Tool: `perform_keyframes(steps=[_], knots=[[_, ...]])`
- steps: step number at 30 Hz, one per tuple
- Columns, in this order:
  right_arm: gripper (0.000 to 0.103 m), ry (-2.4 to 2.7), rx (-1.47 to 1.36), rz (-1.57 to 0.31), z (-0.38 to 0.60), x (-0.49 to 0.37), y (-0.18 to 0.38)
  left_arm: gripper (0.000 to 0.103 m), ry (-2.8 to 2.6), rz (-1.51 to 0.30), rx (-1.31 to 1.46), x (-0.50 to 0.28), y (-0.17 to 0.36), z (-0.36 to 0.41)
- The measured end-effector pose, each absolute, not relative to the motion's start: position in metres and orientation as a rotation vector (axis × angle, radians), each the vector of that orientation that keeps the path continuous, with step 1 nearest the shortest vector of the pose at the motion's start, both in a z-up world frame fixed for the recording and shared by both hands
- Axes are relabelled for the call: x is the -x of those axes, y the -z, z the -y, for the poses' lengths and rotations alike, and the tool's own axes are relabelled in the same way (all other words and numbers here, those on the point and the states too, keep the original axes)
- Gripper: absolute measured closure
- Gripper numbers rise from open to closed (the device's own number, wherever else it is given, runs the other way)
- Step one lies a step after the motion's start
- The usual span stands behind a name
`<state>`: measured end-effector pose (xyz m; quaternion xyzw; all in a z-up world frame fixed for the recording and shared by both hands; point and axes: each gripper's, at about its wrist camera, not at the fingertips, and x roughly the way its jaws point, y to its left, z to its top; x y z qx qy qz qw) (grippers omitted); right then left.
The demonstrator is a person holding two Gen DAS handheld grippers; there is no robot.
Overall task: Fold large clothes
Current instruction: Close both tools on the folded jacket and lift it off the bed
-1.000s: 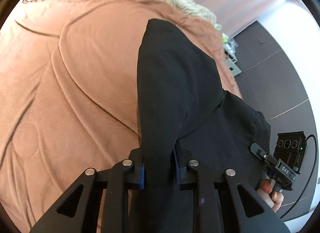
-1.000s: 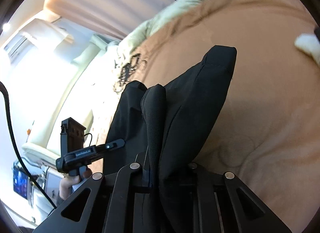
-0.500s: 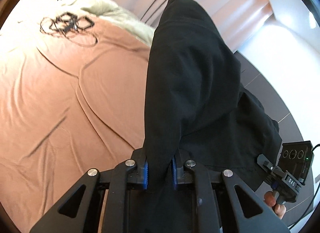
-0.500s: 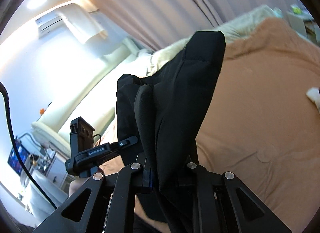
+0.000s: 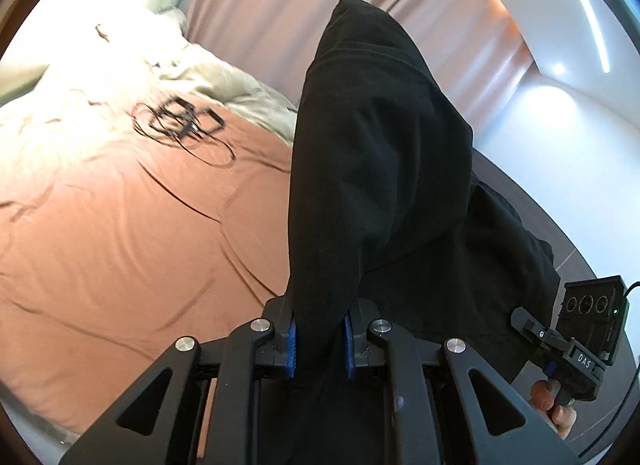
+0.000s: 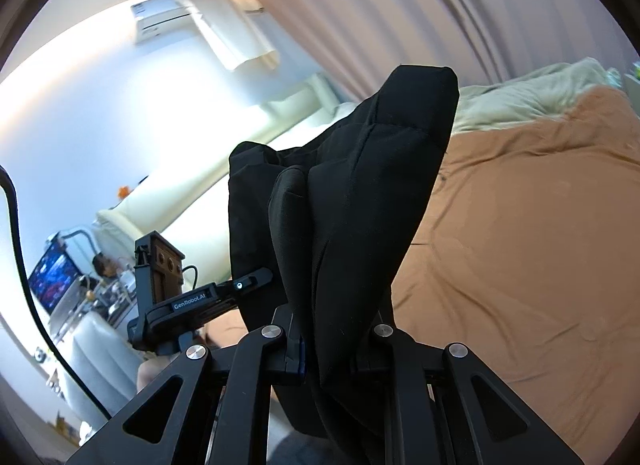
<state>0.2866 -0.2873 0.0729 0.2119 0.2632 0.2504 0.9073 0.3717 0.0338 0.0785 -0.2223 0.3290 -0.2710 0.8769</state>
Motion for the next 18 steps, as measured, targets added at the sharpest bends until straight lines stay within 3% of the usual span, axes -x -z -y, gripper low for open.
perform_keyframes(steps=[18], knots=[[0.088,-0.755,-0.270,-0.576,0.112,-0.285,-0.097,0.086,0.360,-0.553,0.500,-0.290,-0.111,-0.238]])
